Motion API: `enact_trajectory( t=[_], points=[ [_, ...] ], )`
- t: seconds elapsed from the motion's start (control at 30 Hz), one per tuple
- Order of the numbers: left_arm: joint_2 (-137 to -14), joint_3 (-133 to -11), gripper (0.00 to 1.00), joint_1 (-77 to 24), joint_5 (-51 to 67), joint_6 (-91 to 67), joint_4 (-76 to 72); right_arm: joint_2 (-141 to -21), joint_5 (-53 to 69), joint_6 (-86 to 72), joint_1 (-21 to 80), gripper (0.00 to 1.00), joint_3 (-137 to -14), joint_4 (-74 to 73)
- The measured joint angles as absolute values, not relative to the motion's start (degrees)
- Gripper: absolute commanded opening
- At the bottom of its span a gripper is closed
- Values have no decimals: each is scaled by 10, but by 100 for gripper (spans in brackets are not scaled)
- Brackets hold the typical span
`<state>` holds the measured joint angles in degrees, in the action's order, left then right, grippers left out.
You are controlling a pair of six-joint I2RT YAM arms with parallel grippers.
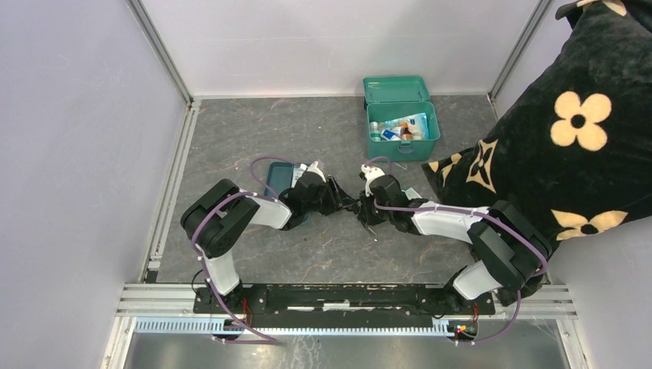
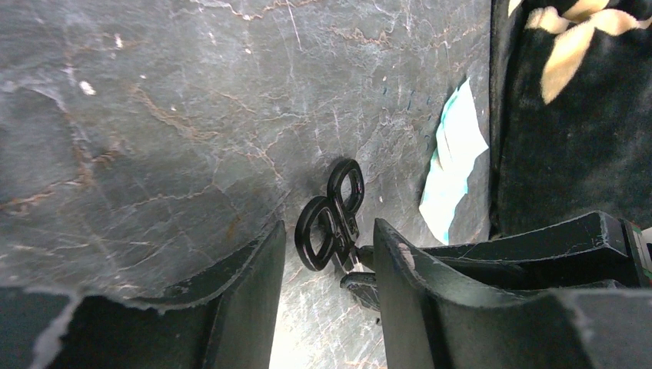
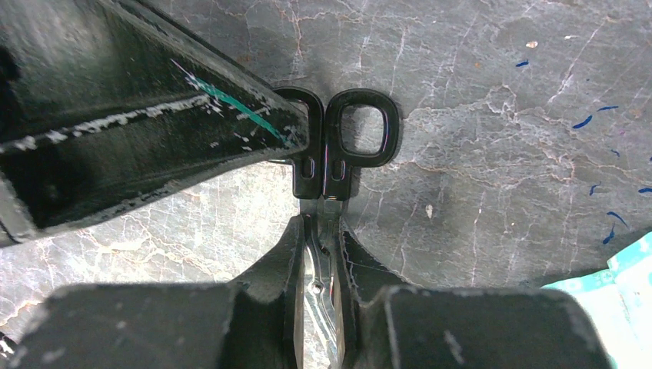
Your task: Organize the medicine kit
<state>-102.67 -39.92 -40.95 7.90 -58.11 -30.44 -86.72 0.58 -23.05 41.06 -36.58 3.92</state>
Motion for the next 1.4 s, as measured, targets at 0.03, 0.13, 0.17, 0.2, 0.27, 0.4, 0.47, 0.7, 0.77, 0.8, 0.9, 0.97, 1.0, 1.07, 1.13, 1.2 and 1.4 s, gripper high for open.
enact_trajectory(
  t=[0.03, 0.13, 0.17, 0.2, 0.27, 0.4, 0.47, 0.7, 0.77, 0.8, 0.9, 0.97, 1.0, 1.07, 1.13, 1.2, 1.4],
  points=[
    [-1031, -399, 49, -411, 82, -584, -311, -866, 9, -232, 409, 2, -364, 42],
    [-1040, -399, 41, -419, 87, -589, -326, -863, 16, -238, 406, 2, -359, 46],
    [-1042, -399, 38, -420, 86, -590, -328, -863, 17, -238, 404, 2, -359, 47],
    [-1045, -399, 35, -420, 86, -591, -329, -862, 18, -240, 403, 2, -358, 47],
    [-1047, -399, 31, -420, 85, -592, -330, -862, 19, -242, 402, 2, -357, 47],
    [-1051, -399, 22, -420, 83, -595, -329, -860, 21, -243, 400, 2, -357, 47],
    [-1052, -399, 17, -420, 80, -595, -327, -860, 21, -242, 400, 3, -356, 47],
    [-1053, -411, 2, -424, 81, -597, -309, -845, 21, -242, 400, 31, -345, 46],
    [-1053, -423, 2, -426, 81, -597, -291, -832, 22, -239, 400, 38, -339, 41],
    [-1053, -429, 2, -428, 81, -595, -284, -820, 22, -236, 400, 41, -337, 35],
    [-1050, -445, 2, -429, 77, -583, -255, -776, 19, -228, 400, 47, -335, 23],
    [-1043, -457, 2, -429, 74, -570, -227, -740, 9, -222, 400, 48, -335, 20],
    [-1039, -462, 2, -429, 71, -562, -215, -723, 3, -221, 400, 49, -335, 20],
    [-1029, -474, 2, -428, 66, -543, -188, -692, -10, -216, 400, 50, -335, 18],
    [-1015, -489, 2, -428, 62, -524, -153, -667, -25, -212, 400, 50, -335, 15],
    [-998, -508, 2, -427, 61, -500, -109, -652, -39, -206, 400, 51, -335, 10],
    [-899, -543, 2, -424, 32, -432, 33, -646, -61, -185, 396, 52, -336, -27]
  ],
)
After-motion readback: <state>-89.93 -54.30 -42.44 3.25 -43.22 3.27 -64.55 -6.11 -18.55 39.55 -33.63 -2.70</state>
